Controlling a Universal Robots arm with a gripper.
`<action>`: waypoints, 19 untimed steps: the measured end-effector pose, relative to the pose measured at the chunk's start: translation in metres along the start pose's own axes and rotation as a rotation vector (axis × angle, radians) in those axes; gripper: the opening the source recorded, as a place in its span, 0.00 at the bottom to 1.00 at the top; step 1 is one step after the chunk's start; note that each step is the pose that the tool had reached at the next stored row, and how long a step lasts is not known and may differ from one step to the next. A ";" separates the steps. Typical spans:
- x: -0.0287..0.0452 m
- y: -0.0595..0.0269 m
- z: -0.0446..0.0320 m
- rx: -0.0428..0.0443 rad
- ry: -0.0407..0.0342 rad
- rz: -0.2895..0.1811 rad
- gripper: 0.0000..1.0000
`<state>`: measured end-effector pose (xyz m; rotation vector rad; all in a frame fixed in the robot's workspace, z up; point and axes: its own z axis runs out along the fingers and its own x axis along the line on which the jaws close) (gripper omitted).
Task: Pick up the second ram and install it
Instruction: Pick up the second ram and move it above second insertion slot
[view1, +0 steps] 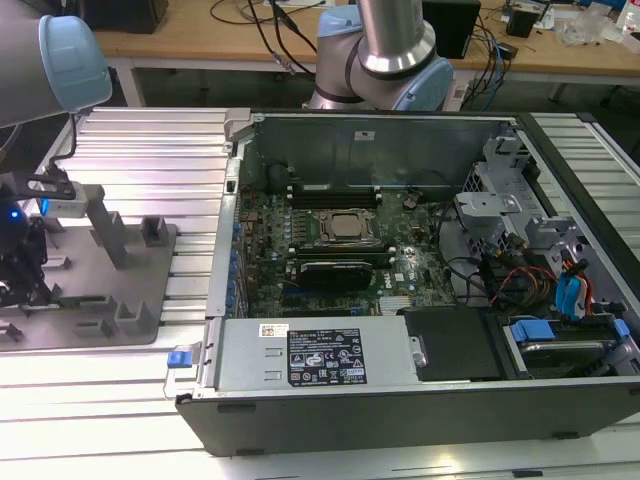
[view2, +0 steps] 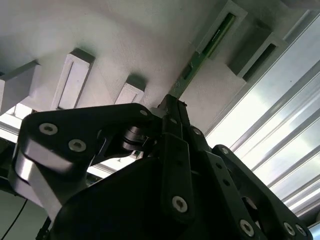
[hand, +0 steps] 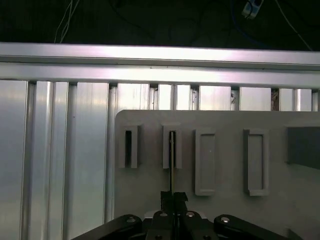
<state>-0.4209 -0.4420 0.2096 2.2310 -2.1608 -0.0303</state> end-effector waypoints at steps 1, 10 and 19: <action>0.0000 0.0000 0.0000 0.0001 0.0000 0.000 0.09; 0.0003 0.0011 -0.0287 0.0000 -0.0001 0.001 0.09; 0.0007 0.0030 -0.0718 0.0057 0.0001 0.001 0.09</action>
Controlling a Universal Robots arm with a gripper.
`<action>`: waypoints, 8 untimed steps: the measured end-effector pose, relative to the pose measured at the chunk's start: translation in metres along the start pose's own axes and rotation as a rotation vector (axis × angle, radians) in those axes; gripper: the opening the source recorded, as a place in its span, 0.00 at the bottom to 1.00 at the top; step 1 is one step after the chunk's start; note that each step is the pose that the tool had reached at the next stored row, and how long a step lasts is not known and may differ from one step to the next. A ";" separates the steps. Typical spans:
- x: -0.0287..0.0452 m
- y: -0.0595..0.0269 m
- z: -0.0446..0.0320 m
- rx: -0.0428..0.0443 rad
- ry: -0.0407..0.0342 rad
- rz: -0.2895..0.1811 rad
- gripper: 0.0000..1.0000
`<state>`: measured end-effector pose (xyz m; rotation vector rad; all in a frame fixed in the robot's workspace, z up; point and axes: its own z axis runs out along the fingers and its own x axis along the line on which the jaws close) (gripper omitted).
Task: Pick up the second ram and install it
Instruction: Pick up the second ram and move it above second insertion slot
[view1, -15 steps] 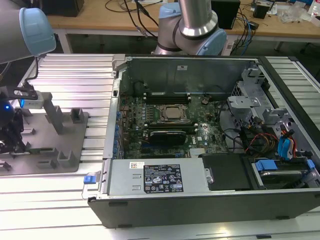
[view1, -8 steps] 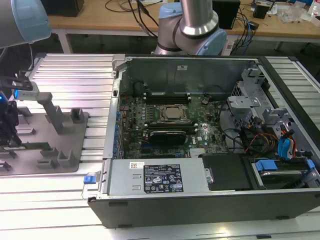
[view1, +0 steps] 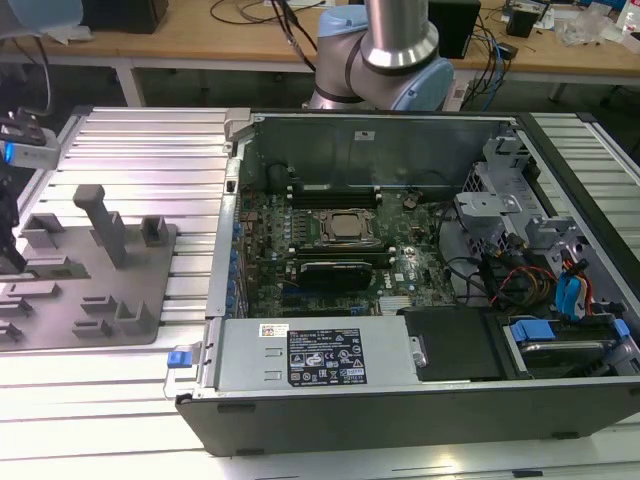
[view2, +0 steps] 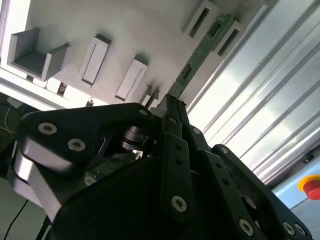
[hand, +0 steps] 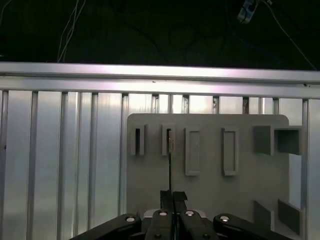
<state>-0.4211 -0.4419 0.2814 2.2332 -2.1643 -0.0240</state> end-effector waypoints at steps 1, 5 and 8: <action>0.0000 0.0002 -0.0014 0.0011 0.0000 0.000 0.09; 0.0001 0.0008 -0.0070 0.0041 0.0002 0.000 0.09; 0.0001 0.0010 -0.0136 0.0042 0.0001 0.000 0.09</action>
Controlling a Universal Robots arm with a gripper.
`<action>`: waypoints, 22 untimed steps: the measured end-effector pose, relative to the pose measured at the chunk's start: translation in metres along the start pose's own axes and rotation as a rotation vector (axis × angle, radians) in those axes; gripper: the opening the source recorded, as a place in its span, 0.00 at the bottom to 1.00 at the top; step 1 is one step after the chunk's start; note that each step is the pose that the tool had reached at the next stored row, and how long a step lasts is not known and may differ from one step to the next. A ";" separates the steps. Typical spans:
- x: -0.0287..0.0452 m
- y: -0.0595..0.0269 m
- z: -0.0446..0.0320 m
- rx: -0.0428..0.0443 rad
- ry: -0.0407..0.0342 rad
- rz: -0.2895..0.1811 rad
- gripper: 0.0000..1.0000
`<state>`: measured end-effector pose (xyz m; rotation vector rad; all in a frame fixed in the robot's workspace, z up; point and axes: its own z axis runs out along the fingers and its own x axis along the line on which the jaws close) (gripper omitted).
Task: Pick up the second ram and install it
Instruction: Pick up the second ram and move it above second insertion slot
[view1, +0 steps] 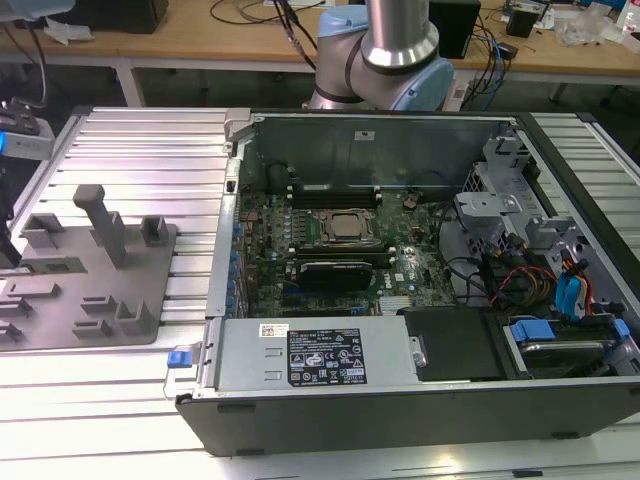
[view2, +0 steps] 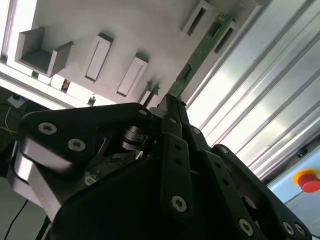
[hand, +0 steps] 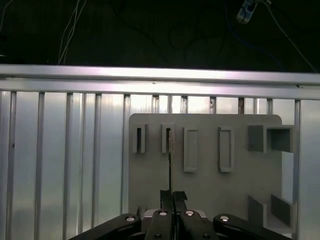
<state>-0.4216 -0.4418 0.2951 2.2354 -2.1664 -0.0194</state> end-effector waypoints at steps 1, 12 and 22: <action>0.0000 0.0001 -0.0035 0.0001 0.0000 0.000 0.09; 0.0003 0.0009 -0.0272 0.0017 0.0001 -0.001 0.09; 0.0006 0.0018 -0.0594 0.0020 -0.0013 -0.002 0.09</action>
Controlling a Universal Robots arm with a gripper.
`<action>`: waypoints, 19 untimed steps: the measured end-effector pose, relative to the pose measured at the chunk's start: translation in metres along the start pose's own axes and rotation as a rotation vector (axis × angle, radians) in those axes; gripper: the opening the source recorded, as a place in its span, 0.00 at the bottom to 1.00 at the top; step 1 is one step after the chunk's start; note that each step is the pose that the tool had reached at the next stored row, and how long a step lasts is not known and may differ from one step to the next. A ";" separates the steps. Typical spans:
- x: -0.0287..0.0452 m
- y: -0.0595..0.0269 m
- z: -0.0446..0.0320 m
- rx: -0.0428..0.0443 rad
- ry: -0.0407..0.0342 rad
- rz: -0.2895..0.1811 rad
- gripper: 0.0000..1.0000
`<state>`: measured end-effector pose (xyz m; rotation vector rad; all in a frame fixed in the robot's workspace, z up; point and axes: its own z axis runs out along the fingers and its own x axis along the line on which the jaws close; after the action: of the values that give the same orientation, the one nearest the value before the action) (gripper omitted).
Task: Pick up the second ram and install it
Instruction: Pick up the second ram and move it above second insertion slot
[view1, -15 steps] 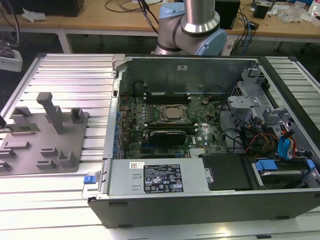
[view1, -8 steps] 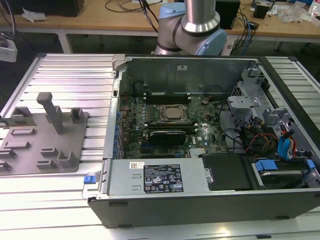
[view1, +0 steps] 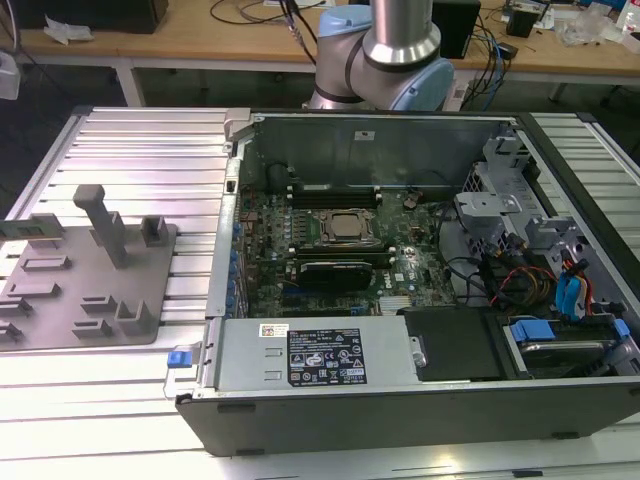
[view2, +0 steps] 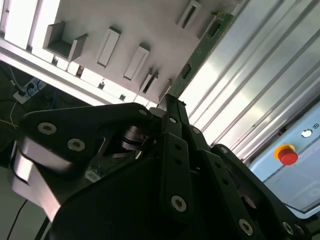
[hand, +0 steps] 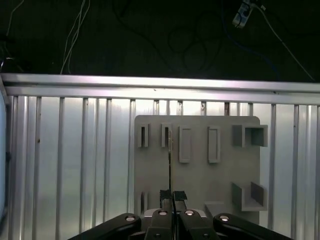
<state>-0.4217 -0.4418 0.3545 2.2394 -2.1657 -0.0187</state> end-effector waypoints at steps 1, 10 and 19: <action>0.0000 0.0001 -0.0031 0.0000 -0.0001 0.000 0.09; 0.0002 0.0005 -0.0195 0.0001 -0.0009 -0.004 0.09; 0.0004 0.0012 -0.0444 0.0022 -0.0102 -0.007 0.09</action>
<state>-0.4217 -0.4418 0.3989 2.2528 -2.1643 -0.0280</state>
